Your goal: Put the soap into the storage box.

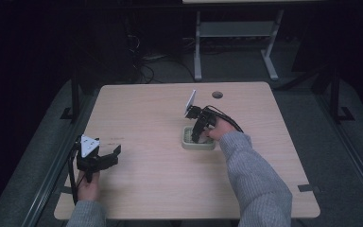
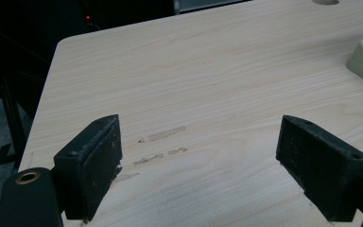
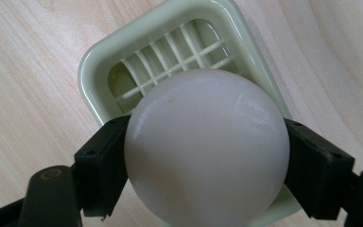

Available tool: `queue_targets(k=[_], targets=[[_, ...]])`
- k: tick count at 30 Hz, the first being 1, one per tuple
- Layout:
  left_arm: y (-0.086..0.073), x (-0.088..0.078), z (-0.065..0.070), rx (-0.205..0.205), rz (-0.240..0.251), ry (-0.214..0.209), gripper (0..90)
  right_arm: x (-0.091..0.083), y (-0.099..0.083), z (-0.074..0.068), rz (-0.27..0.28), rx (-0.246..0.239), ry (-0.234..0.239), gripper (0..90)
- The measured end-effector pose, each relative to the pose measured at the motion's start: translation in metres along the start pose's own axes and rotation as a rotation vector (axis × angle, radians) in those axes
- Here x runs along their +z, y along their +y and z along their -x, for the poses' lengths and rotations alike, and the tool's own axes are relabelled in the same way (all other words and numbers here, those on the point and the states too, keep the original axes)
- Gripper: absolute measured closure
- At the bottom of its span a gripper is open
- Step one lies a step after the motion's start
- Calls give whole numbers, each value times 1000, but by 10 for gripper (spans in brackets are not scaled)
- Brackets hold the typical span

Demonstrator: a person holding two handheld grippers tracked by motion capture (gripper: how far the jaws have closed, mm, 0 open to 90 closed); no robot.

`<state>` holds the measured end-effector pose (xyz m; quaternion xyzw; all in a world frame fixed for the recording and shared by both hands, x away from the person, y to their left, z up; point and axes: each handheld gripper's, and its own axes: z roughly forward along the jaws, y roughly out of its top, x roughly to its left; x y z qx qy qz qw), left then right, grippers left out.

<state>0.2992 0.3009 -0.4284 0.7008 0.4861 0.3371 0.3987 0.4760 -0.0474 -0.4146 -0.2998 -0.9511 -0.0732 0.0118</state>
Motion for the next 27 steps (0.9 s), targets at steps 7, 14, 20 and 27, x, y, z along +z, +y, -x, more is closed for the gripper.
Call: queue_targets(k=[7,14,20,27], targets=[[1,0,1,0,1,-1,148,0,0,0,-7,6,3,224],[1,-1,1,3,1,-1,148,0,-1,0,-9,0,-4,222],[1,0,1,9,-2,-4,148,-4,-3,2,7,12,4,221],[1,0,2,12,-1,-5,148,-13,-8,4,27,25,11,222]])
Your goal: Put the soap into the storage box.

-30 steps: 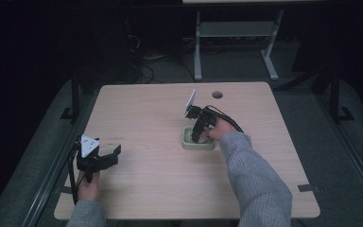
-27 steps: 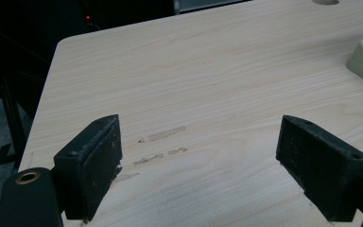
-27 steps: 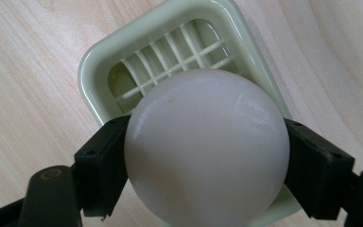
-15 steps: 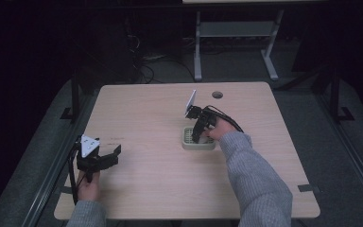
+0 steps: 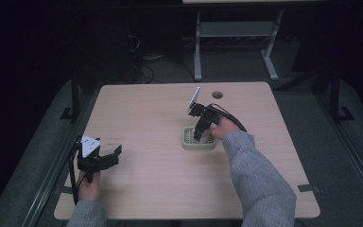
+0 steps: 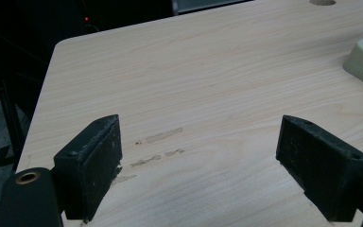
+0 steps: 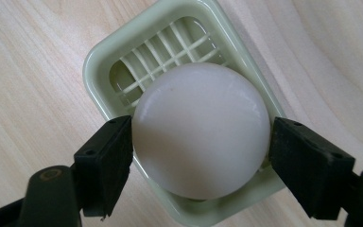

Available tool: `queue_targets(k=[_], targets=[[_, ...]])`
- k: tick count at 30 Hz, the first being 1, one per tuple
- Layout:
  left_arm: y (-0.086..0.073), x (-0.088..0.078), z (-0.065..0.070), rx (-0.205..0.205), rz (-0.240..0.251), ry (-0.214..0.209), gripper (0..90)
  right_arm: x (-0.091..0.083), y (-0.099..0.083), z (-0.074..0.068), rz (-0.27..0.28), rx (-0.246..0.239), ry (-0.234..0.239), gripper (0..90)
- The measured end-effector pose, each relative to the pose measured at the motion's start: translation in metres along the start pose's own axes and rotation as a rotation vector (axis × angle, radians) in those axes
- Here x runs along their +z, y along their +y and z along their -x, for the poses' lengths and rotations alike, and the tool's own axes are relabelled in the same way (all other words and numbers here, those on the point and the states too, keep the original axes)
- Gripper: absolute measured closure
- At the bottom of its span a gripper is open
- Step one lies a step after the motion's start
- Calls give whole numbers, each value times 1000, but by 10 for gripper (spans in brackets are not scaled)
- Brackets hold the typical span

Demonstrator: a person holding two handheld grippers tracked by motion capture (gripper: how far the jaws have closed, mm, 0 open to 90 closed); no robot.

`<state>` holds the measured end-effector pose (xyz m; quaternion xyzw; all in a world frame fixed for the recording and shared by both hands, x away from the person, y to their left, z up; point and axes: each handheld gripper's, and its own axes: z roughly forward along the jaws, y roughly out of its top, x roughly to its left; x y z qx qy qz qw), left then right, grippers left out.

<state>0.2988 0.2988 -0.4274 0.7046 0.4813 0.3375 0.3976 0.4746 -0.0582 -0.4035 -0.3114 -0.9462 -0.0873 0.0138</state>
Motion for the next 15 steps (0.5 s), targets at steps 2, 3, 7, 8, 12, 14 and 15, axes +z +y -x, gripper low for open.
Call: queue_targets(k=[2,3,7,8,12,14,15], targets=[[0,0,0,1,-1,1,148,-2,-2,0,6,3,0,222],[0,0,1,-3,-1,-1,148,-2,-2,0,10,3,0,223],[0,0,1,-2,-1,-1,148,-6,-6,1,20,10,-2,223],[0,0,1,0,-1,-1,148,-8,-8,2,25,15,-1,223],[0,-1,1,0,2,2,148,-12,-12,4,37,20,-2,223],[0,-1,0,-1,1,3,148,-14,-14,4,44,18,-3,223],[0,-1,0,-6,0,1,148,-14,-14,4,44,18,-3,223]])
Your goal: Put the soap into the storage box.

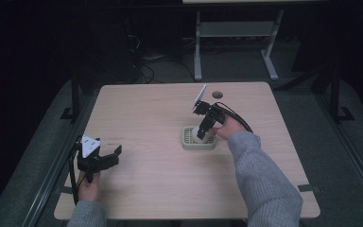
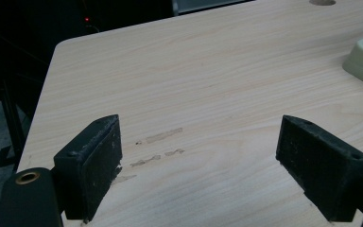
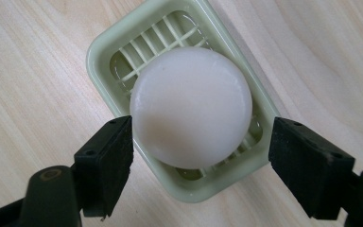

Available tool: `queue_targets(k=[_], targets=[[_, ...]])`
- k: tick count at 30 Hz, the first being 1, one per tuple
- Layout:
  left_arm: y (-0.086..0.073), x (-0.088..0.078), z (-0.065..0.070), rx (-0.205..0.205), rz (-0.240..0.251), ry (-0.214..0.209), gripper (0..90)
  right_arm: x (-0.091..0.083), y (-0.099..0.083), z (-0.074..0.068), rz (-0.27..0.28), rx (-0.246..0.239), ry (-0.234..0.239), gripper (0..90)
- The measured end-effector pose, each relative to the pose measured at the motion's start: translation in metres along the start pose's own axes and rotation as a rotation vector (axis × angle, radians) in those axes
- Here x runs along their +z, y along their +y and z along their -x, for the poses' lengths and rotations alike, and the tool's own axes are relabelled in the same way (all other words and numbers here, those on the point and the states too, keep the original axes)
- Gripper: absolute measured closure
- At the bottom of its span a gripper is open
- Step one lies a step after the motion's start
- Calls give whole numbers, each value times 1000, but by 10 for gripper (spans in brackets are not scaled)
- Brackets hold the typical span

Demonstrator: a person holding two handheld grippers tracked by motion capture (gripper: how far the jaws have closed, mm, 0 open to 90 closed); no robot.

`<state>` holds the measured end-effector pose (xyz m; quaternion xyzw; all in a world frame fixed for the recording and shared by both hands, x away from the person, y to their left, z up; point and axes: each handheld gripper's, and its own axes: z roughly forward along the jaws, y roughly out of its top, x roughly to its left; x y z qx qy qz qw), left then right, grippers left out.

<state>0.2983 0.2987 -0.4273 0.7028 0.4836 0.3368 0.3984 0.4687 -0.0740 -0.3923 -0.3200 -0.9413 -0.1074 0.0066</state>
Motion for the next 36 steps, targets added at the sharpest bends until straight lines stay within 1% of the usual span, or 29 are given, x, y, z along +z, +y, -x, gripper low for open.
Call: queue_targets(k=[1,4,5,7,9,14,15,16,17,22,23,26,27,31,36], targets=[[0,0,0,-1,2,0,148,-2,-2,0,3,10,4,223],[0,0,0,0,4,0,148,-4,-5,0,9,6,4,223],[0,0,0,7,1,1,148,-4,-8,0,3,15,9,223],[0,0,0,8,-1,2,148,-5,-10,0,1,16,8,223],[0,0,0,7,-1,1,148,-8,-16,3,17,28,16,223],[0,0,0,5,0,1,148,-13,-23,5,27,27,11,223],[0,0,1,7,-2,0,148,-15,-24,6,35,23,7,224],[0,0,1,7,-2,0,148,-17,-26,5,46,32,13,224],[0,0,1,7,-2,0,148,-19,-30,6,52,31,12,227],[0,0,1,5,-2,1,148,-21,-37,7,63,38,15,227],[0,0,1,6,-2,0,148,-21,-41,8,62,43,17,227],[0,0,1,5,-3,0,149,-22,-45,8,55,55,20,227],[0,0,1,6,-2,0,148,-22,-49,9,71,53,20,227],[0,0,1,5,-2,1,148,-23,-53,10,66,59,22,227],[0,0,1,5,-2,1,148,-27,-61,10,90,63,20,227]])
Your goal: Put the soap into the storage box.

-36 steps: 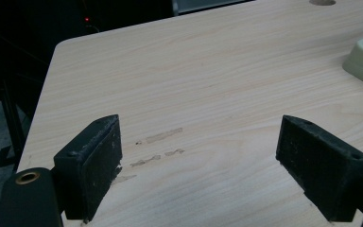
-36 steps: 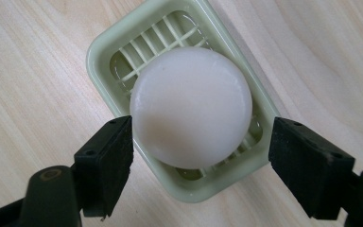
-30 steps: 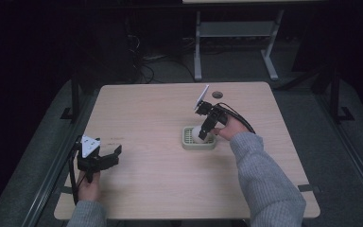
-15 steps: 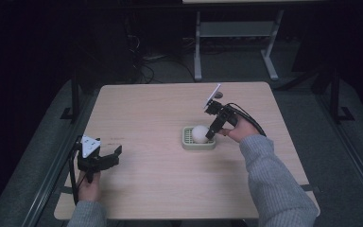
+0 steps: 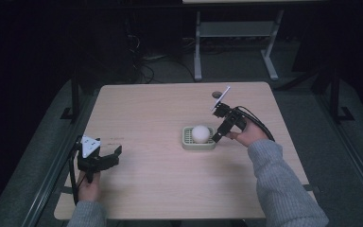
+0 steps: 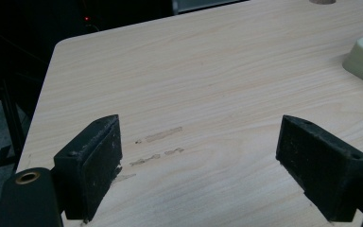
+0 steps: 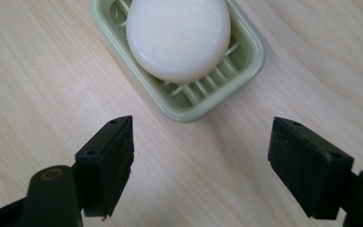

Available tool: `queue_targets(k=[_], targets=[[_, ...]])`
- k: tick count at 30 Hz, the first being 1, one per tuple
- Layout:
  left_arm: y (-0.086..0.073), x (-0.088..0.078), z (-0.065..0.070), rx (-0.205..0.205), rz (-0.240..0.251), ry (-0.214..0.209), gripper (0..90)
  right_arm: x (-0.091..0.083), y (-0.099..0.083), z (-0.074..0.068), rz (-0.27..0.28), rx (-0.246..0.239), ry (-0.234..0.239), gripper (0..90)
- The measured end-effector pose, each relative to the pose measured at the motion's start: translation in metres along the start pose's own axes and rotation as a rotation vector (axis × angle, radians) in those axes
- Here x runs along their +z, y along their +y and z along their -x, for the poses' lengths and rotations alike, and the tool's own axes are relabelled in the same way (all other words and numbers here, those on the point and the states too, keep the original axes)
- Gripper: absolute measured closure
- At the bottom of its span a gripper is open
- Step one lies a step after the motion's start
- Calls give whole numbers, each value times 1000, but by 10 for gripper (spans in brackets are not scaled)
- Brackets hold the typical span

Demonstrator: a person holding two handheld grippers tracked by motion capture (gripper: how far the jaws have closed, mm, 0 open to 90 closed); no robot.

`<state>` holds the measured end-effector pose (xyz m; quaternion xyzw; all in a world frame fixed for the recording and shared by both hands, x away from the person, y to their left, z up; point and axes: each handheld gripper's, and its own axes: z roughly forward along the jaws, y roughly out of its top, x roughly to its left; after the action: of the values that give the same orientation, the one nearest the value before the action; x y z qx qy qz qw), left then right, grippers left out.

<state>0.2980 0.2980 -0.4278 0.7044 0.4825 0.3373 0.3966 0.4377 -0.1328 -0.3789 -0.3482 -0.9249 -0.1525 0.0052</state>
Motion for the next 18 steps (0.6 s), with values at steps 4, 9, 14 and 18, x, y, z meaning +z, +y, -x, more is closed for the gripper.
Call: queue_targets(k=[4,9,14,18], targets=[[0,0,0,1,1,-1,148,-1,-7,0,7,3,3,227],[0,0,1,0,2,-2,148,-2,-15,-1,-4,9,-1,228],[0,0,1,0,2,-3,148,-4,-25,-2,21,14,4,228],[0,0,1,3,-2,-3,148,-3,-34,-2,23,26,9,228]])
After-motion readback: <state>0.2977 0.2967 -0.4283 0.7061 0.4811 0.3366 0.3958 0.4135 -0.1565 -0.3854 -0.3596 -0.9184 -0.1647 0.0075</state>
